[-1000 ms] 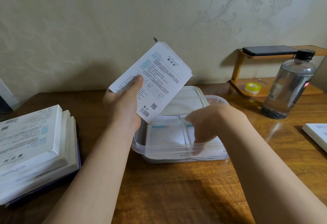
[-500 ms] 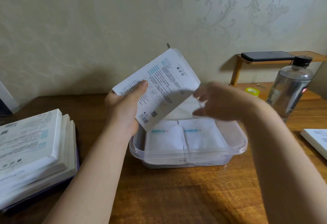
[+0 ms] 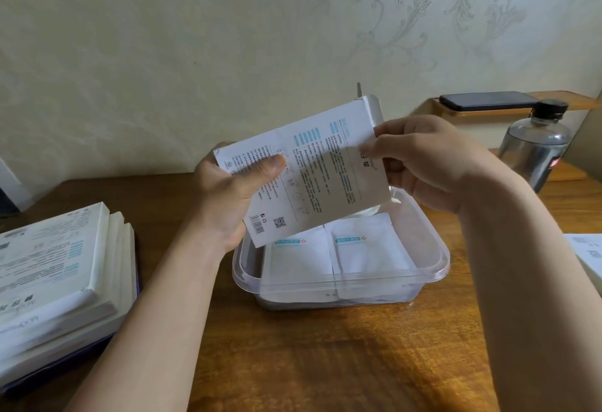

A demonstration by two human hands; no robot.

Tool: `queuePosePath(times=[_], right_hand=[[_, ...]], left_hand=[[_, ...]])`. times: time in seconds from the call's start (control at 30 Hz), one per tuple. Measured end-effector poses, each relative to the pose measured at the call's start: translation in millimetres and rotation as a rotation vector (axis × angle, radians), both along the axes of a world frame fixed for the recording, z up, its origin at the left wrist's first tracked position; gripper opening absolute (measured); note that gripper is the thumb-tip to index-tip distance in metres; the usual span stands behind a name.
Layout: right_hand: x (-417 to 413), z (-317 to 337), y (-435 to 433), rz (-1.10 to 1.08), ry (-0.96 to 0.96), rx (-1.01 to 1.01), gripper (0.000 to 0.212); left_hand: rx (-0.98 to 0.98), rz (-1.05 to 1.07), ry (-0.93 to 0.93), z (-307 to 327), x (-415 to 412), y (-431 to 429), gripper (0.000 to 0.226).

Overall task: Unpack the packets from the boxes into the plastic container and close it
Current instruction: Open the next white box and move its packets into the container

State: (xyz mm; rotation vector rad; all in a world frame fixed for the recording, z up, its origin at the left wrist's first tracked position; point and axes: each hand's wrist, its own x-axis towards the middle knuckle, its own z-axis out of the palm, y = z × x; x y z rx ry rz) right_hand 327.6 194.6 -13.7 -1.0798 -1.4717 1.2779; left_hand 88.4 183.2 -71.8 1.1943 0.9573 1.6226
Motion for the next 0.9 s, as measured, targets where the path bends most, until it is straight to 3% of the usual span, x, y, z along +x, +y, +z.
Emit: queuePosePath(times=[0.17, 0.37, 0.47, 0.57, 0.73, 0.9], right_hand=[[2, -7, 2, 0.127, -0.038, -0.083, 0.014], [-2, -10, 6, 0.001, -0.112, 0.003, 0.005], [-5, -8, 6, -0.078, -0.07, 0.029, 0.032], [-8, -8, 5, -0.103, 0.005, 0.027, 0.05], [-7, -5, 7, -0.211, 0.191, 0.045, 0.037], [-5, 2, 5, -0.5, 0.175, 0.221, 0.029]], left_hand=[[0.004, 0.028, 0.053, -2, 1, 2, 0.041], [0.006, 0.016, 0.025, 0, 3, 2, 0.039], [-0.001, 0.01, -0.01, 2, 0, 1, 0.057], [-0.029, 0.006, -0.031, 2, -4, 1, 0.06], [-0.082, 0.036, -0.052, 4, -9, -1, 0.044], [-0.115, 0.104, -0.099, 8, -9, -1, 0.026]])
